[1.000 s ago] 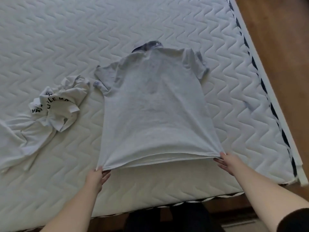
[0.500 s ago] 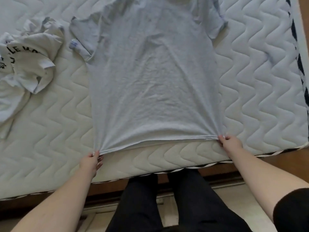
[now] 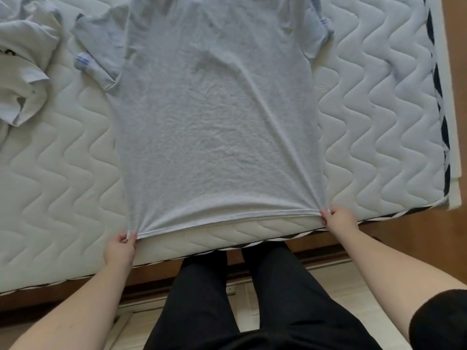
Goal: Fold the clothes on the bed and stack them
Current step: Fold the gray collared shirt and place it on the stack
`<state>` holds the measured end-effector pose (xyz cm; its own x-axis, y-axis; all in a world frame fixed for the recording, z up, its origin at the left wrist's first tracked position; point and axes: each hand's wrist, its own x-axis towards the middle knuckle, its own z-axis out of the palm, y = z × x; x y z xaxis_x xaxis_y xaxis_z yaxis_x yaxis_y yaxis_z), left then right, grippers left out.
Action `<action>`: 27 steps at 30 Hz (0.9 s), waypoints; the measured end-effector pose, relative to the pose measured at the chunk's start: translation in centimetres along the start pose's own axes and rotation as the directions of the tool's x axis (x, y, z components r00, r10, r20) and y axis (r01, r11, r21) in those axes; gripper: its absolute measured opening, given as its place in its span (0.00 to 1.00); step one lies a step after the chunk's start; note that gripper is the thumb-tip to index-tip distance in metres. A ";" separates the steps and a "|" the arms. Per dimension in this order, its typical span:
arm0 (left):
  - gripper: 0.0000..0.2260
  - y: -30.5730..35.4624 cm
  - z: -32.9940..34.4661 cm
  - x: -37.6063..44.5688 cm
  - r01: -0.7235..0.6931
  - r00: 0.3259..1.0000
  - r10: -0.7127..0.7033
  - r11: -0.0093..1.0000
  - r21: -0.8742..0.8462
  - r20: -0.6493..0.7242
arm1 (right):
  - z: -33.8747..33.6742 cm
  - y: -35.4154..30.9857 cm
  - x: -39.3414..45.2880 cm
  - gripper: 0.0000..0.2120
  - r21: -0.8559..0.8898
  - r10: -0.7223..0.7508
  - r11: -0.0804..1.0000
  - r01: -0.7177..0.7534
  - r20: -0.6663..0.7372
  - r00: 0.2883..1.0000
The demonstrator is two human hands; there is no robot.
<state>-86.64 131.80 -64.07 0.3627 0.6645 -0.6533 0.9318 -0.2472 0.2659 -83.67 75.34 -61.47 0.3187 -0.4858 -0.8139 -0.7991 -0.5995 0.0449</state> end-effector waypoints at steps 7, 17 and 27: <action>0.14 0.3 -0.2 -0.7 -0.044 0.998 0.051 0.969 0.244 -0.023 | -0.2 -0.7 -1.4 0.26 -0.037 0.112 0.993 -0.115 -0.074 0.991; 0.15 6.6 4.0 -4.7 -0.683 0.678 0.714 0.527 0.506 0.172 | 4.8 -7.1 -5.3 0.07 -0.199 -0.590 0.807 0.556 -0.281 0.757; 0.08 8.4 7.2 -7.6 -0.923 0.305 0.614 0.004 0.384 0.728 | 10.8 -16.6 -8.2 0.12 -0.402 -0.718 0.558 0.726 0.205 0.666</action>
<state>-81.43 119.56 -62.00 0.6937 -0.4624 -0.5522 -0.3254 -0.8852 0.3325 -78.60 96.17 -61.78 0.6811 0.2373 -0.6927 -0.0101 -0.9429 -0.3329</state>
